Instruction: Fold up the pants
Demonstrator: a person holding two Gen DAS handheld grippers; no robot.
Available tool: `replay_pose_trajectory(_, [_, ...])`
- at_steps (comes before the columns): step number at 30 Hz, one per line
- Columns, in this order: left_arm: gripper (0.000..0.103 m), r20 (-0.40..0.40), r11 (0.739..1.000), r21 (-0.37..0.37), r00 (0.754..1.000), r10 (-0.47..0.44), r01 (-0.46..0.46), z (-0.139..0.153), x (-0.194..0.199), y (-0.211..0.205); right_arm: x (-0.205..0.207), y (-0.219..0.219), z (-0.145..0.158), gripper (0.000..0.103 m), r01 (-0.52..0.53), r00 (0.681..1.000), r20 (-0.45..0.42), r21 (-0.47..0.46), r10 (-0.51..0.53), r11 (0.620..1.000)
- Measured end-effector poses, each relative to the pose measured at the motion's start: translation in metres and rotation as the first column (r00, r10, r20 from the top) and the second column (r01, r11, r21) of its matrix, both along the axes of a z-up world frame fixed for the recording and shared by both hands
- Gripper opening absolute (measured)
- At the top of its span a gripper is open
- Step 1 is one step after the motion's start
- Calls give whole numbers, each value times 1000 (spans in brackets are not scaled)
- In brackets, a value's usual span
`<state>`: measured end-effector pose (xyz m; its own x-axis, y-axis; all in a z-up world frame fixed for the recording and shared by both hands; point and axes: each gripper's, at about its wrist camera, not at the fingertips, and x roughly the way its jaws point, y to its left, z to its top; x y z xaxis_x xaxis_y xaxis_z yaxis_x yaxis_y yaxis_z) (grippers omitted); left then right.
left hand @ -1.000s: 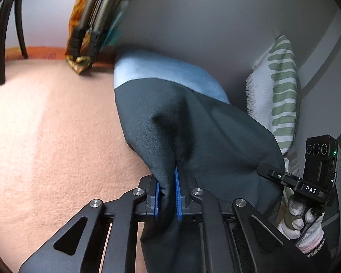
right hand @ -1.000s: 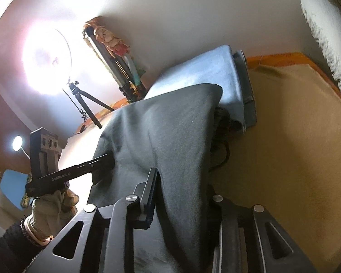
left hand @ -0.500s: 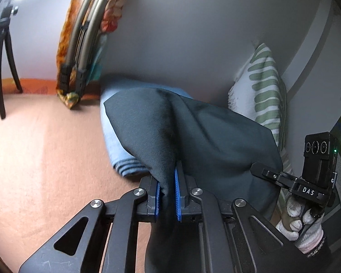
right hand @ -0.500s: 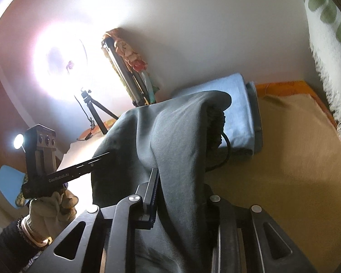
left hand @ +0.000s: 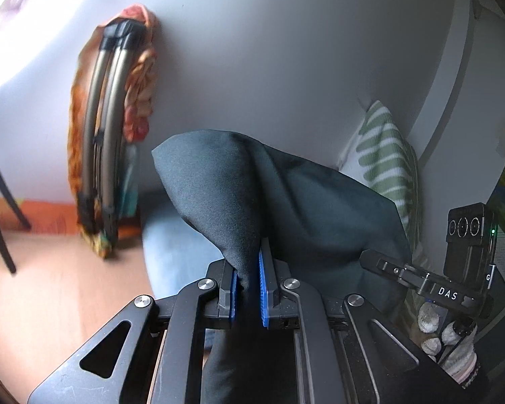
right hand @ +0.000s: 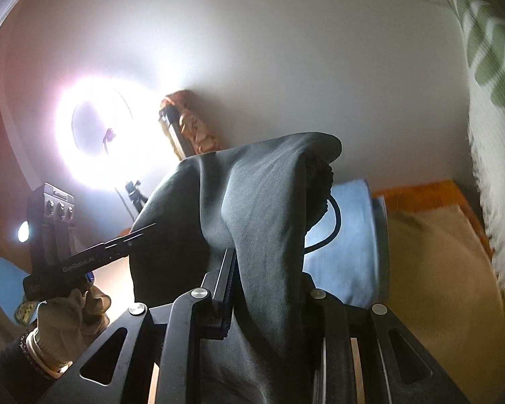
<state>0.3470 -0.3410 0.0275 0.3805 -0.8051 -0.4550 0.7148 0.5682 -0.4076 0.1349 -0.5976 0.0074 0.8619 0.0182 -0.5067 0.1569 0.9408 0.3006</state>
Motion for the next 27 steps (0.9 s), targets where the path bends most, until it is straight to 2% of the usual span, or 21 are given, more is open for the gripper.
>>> replay_pose_trajectory(6, [8, 28, 1000, 13, 1000, 13, -14, 7, 34, -25, 28, -21, 3, 23, 23, 1000, 2, 11, -23, 1000])
replay_pose_trajectory(11, [8, 48, 999, 32, 999, 20, -21, 4, 55, -46, 56, -49, -7, 23, 43, 999, -13, 41, -42, 998])
replay_pose_trajectory(17, [8, 24, 998, 55, 999, 37, -38, -17, 78, -62, 79, -74, -30, 23, 57, 997, -48, 69, -53, 996])
replay_pose_trajectory(27, [8, 7, 990, 129, 999, 49, -49, -43, 93, -80, 110, -97, -68, 24, 62, 989, -134, 35, -57, 997])
